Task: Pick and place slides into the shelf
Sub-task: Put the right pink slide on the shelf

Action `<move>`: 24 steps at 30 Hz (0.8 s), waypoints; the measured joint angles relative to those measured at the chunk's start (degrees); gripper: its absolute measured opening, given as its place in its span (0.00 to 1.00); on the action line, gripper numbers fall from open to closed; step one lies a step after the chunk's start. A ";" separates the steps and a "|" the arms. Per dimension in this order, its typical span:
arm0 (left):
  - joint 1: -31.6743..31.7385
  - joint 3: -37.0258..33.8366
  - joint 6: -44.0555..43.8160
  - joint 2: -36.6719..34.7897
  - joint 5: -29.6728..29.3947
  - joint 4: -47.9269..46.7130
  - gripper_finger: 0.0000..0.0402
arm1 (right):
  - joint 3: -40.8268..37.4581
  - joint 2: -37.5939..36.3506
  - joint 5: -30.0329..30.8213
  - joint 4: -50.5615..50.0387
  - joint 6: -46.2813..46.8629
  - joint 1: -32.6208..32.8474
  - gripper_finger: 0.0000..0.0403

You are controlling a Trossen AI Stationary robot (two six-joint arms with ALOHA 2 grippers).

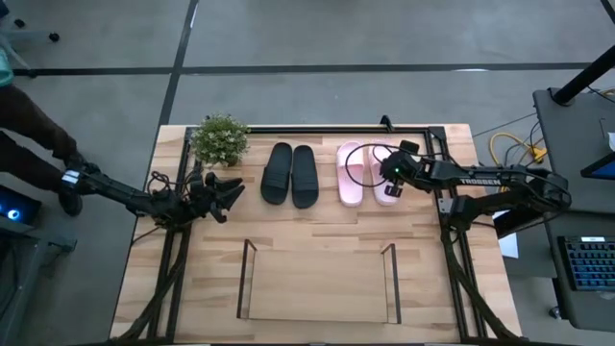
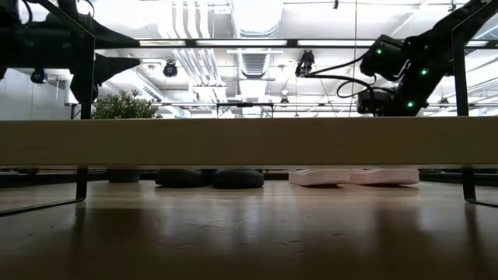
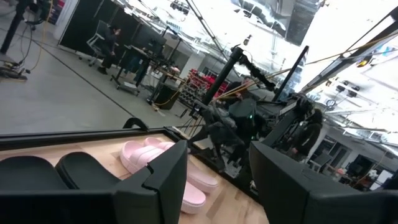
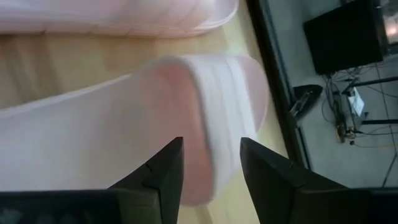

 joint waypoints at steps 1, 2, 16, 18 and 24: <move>0.01 0.00 0.00 0.36 -0.18 0.03 0.40 | -0.01 0.00 -0.01 0.49 -0.20 -0.61 0.37; 0.00 0.00 -0.01 0.64 -0.40 0.06 0.40 | -0.04 0.00 -0.05 0.83 -0.43 -1.21 0.37; -0.01 0.00 -0.09 2.17 -0.67 0.51 0.40 | -0.22 0.00 -4.95 1.53 -3.56 -3.93 0.37; -0.01 0.00 -0.09 2.26 -0.67 0.58 0.40 | -0.78 0.41 -4.96 3.23 -3.48 -4.48 0.37; 0.00 0.06 -0.09 2.26 -0.88 0.58 0.40 | -0.81 6.13 -4.71 5.72 -3.09 -4.47 0.35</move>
